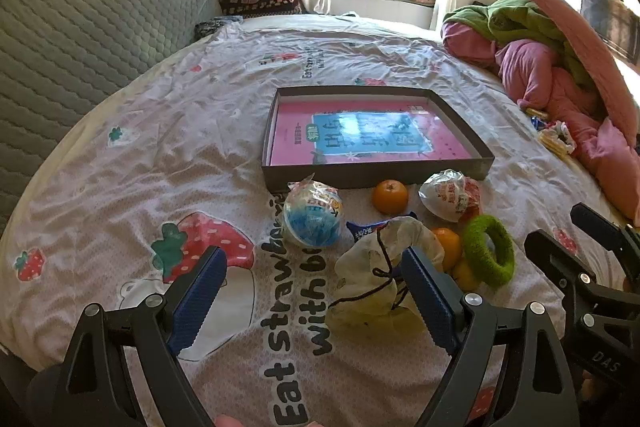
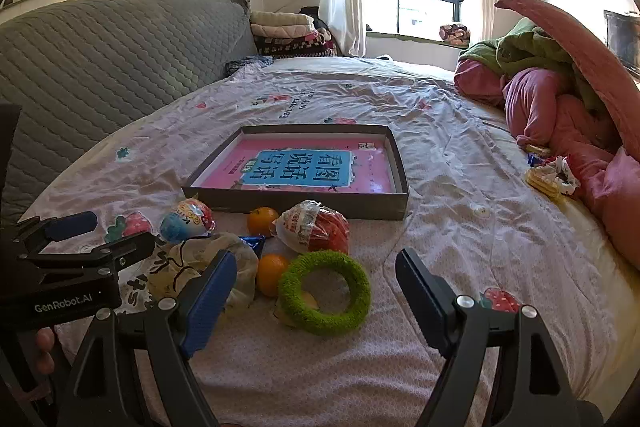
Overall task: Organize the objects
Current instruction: 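Move left tool to the cream mesh bag while right tool approaches the green ring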
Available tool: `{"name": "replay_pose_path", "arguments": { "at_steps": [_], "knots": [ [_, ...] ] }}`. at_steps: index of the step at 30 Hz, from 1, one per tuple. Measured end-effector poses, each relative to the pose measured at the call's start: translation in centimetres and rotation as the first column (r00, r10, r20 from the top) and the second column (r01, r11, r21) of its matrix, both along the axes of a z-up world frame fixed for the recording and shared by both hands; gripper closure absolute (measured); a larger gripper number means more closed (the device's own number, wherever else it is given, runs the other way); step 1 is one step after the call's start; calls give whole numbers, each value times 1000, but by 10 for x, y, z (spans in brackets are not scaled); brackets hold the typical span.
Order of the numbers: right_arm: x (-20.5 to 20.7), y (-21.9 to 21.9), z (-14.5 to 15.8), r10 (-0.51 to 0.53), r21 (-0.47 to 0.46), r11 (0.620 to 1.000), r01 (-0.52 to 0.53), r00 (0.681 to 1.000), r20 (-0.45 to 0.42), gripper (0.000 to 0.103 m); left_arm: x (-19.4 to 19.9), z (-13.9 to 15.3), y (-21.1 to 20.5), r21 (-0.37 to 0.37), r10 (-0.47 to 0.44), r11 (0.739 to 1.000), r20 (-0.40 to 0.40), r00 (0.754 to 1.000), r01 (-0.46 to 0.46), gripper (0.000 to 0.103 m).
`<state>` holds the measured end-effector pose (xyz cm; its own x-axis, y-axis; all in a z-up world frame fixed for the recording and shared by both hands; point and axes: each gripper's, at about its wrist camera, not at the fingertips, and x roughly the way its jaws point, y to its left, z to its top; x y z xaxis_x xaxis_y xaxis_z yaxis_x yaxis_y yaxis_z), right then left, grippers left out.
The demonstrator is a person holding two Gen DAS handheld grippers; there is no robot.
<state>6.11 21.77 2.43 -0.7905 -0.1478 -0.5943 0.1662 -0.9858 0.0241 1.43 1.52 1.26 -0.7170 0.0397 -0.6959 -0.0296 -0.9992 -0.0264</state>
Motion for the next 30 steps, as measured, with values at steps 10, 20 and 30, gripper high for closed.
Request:
{"name": "replay_pose_path", "arguments": {
  "at_steps": [10,20,30],
  "knots": [
    [4,-3,1,10,13,1000,-9,1000,-8,22,4,1,4,1,-18,1000,-3,1000,18,14],
    [7,0,1,7,16,1000,-6,1000,-9,22,6,2,5,13,-19,1000,9,1000,18,14],
    [9,1,2,13,17,1000,-13,1000,-8,22,6,-1,2,23,-12,1000,27,1000,11,14]
  ]
}}
